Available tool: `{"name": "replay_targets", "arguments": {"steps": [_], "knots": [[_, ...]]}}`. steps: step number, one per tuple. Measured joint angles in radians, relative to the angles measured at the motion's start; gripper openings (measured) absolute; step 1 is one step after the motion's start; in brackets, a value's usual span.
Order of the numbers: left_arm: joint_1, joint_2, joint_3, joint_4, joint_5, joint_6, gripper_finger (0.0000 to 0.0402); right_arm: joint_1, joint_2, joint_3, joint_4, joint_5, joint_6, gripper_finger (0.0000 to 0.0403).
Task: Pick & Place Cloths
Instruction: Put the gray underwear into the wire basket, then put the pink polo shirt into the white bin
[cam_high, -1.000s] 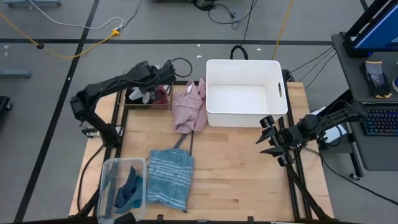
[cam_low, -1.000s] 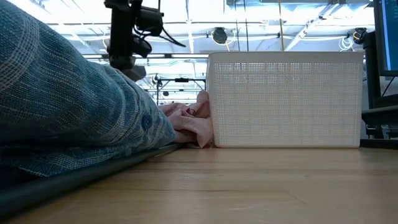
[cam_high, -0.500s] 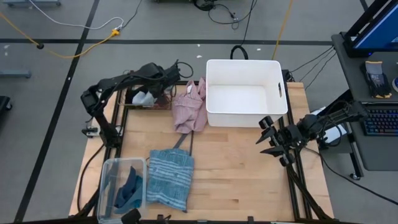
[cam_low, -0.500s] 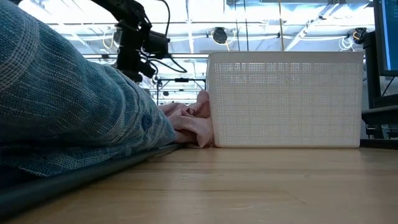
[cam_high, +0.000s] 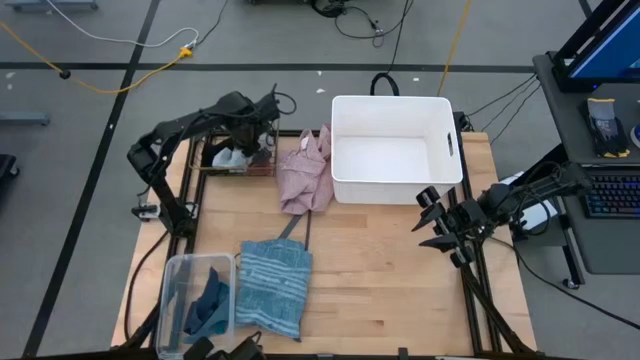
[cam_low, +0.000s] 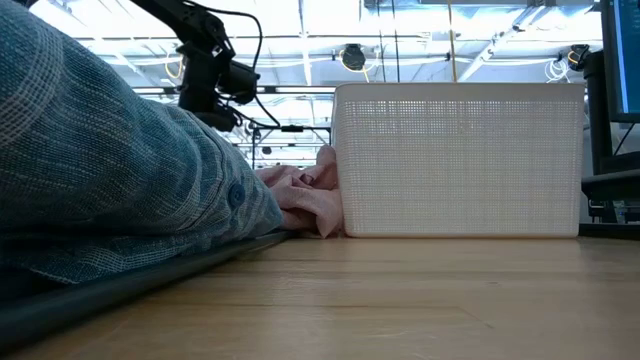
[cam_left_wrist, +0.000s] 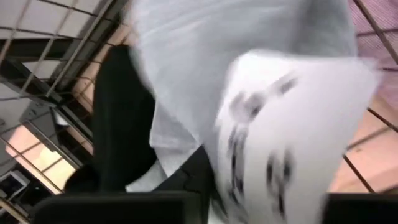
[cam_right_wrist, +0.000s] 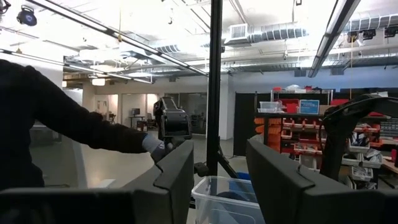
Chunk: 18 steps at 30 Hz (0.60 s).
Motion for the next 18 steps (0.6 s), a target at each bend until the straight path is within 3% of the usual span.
{"name": "replay_targets", "arguments": {"steps": [11, 18], "knots": [[-0.011, -0.018, 0.0, -0.021, 0.038, 0.011, 0.0219, 0.0, 0.0, 0.0, 0.0, 0.0, 0.0, 0.0139], [-0.035, -0.125, 0.017, -0.03, 0.07, -0.037, 0.0252, 0.0, 0.0, 0.0, 0.008, 0.0, -0.006, 0.0139]]}}
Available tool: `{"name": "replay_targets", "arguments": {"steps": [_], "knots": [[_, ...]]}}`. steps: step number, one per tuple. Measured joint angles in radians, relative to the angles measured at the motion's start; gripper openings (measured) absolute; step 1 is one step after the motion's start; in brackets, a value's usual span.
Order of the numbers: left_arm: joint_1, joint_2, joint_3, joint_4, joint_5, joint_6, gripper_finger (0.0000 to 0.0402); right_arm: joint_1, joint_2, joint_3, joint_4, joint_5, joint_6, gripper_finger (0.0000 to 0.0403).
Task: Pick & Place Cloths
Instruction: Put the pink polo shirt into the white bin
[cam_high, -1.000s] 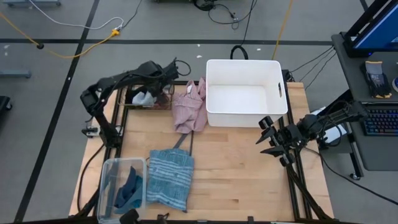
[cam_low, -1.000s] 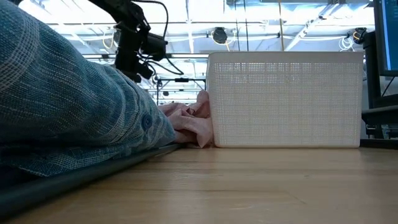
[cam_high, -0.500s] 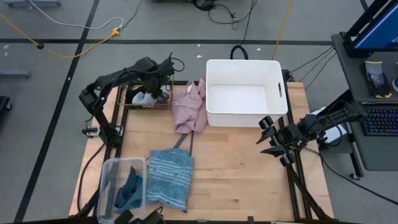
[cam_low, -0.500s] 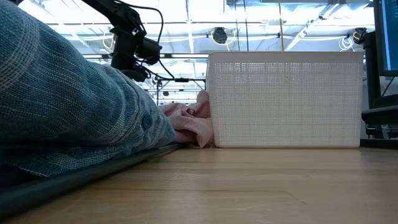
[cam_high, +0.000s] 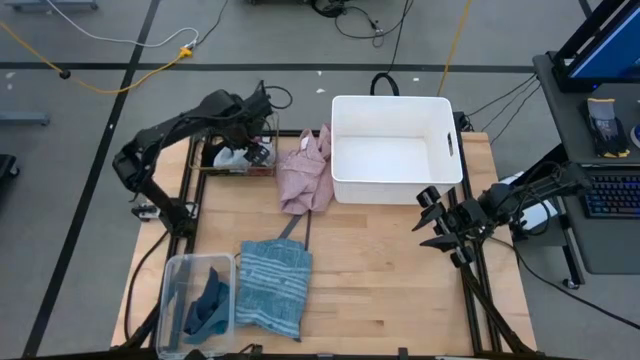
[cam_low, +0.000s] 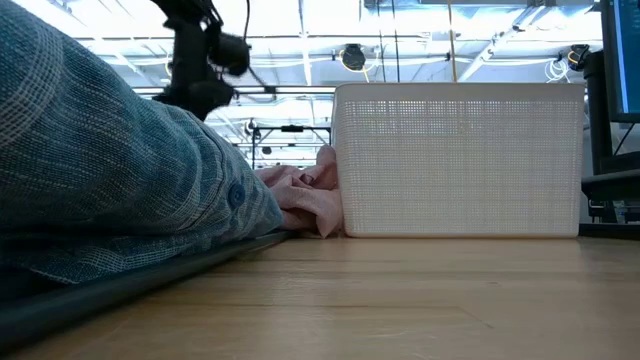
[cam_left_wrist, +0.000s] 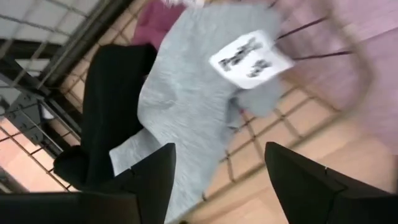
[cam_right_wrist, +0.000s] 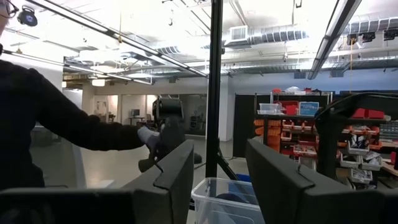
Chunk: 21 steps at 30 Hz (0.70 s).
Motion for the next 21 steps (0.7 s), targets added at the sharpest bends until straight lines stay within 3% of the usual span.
{"name": "replay_targets", "arguments": {"steps": [6, 12, 15, 18, 21], "knots": [[-0.076, -0.124, 0.046, 0.061, 0.064, -0.079, 0.0253, 0.0, 0.0, 0.0, 0.0, 0.0, -0.001, 0.0139], [-0.243, -0.216, 0.053, 0.236, 0.126, -0.147, 0.0253, 0.0, 0.0, 0.0, 0.0, 0.0, -0.002, 0.0139], [-0.321, -0.223, 0.053, 0.302, 0.139, -0.304, 0.0253, 0.0, 0.0, 0.0, -0.001, 0.0, -0.002, 0.0139], [-0.363, -0.217, 0.053, 0.338, 0.239, -0.495, 0.0253, 0.0, 0.0, 0.0, 0.0, 0.0, -0.002, 0.0139], [-0.411, -0.199, 0.053, 0.363, 0.302, -0.589, 0.0253, 0.0, 0.0, 0.0, 0.0, 0.0, -0.002, 0.0139]]}}
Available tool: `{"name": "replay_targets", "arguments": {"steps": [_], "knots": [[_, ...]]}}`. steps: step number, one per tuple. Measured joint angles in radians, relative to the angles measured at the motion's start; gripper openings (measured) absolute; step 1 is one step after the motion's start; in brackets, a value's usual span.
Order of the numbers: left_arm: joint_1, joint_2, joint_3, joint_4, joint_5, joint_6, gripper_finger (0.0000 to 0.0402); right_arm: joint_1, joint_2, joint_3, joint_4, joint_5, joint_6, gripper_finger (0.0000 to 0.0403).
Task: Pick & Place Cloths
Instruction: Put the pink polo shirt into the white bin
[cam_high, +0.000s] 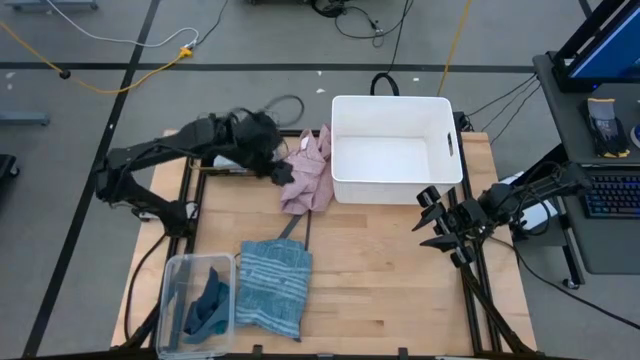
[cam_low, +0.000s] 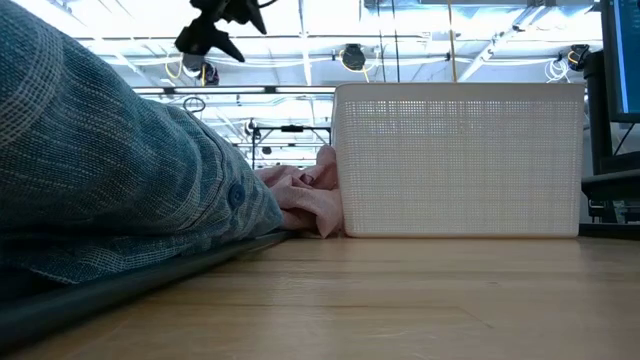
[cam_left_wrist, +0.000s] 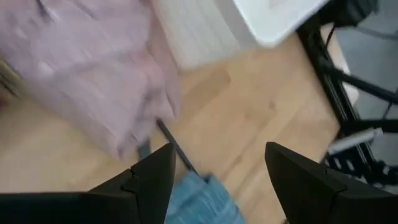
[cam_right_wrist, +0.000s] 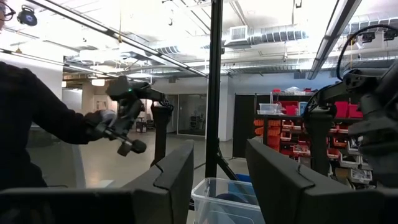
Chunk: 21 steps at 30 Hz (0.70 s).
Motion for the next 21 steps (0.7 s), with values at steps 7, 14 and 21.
{"name": "replay_targets", "arguments": {"steps": [7, 14, 21], "knots": [[-0.081, 0.062, -0.001, -0.003, -0.088, -0.066, 0.0253, 0.0, 0.0, 0.0, 0.0, 0.0, 0.0, 0.0139], [-0.122, 0.155, -0.004, -0.001, -0.282, 0.067, 0.0253, 0.0, 0.0, 0.0, 0.0, 0.0, 0.0, 0.0139], [-0.175, 0.244, -0.004, -0.009, -0.414, 0.309, 0.0253, 0.0, 0.0, 0.0, 0.0, 0.0, 0.024, 0.0139]]}}
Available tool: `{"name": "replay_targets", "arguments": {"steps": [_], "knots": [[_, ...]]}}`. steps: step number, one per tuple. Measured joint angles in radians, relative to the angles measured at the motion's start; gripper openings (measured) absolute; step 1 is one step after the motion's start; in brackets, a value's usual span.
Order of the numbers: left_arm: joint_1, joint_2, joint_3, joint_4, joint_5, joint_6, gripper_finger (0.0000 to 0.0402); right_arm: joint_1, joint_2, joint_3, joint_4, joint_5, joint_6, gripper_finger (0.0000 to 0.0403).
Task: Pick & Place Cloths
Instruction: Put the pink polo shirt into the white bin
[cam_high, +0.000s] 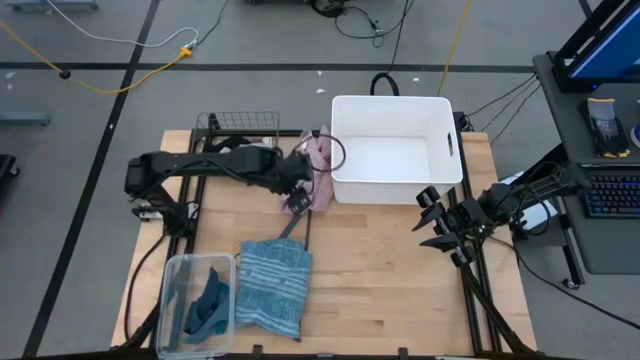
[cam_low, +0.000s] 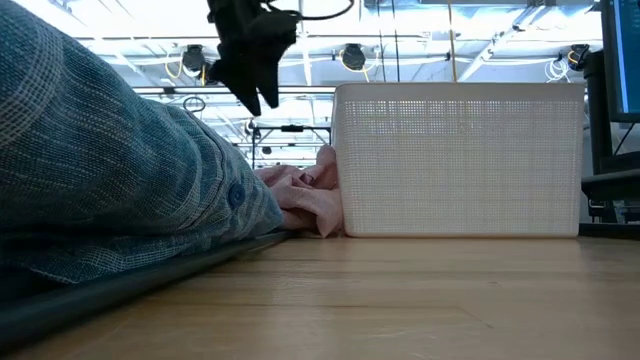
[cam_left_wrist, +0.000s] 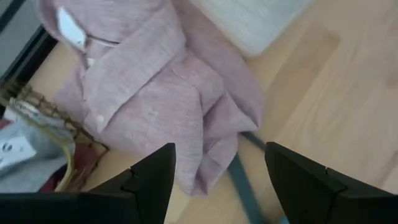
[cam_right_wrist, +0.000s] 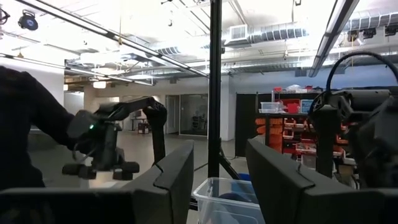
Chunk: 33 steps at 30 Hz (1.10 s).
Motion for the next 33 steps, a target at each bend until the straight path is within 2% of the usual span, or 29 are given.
{"name": "replay_targets", "arguments": {"steps": [5, 13, 18, 27, 33], "knots": [[-0.057, 0.052, 0.0, -0.047, -0.054, 0.084, 0.0253, 0.0, 0.0, 0.0, 0.0, 0.0, 0.006, 0.0139], [-0.11, 0.12, -0.001, -0.025, -0.242, 0.113, 0.0253, 0.0, 0.0, 0.0, 0.0, 0.0, 0.006, 0.0139], [-0.1, 0.113, -0.02, 0.012, -0.248, 0.113, 0.0253, 0.0, 0.0, 0.0, 0.008, 0.0, 0.007, 0.0139], [-0.071, 0.106, -0.191, 0.215, -0.208, 0.118, 0.0253, 0.0, 0.0, 0.0, 0.016, 0.0, 0.007, 0.0139], [-0.041, 0.098, -0.232, 0.277, -0.206, 0.12, 0.0253, 0.0, 0.0, 0.0, 0.019, 0.0, 0.007, 0.0139]]}}
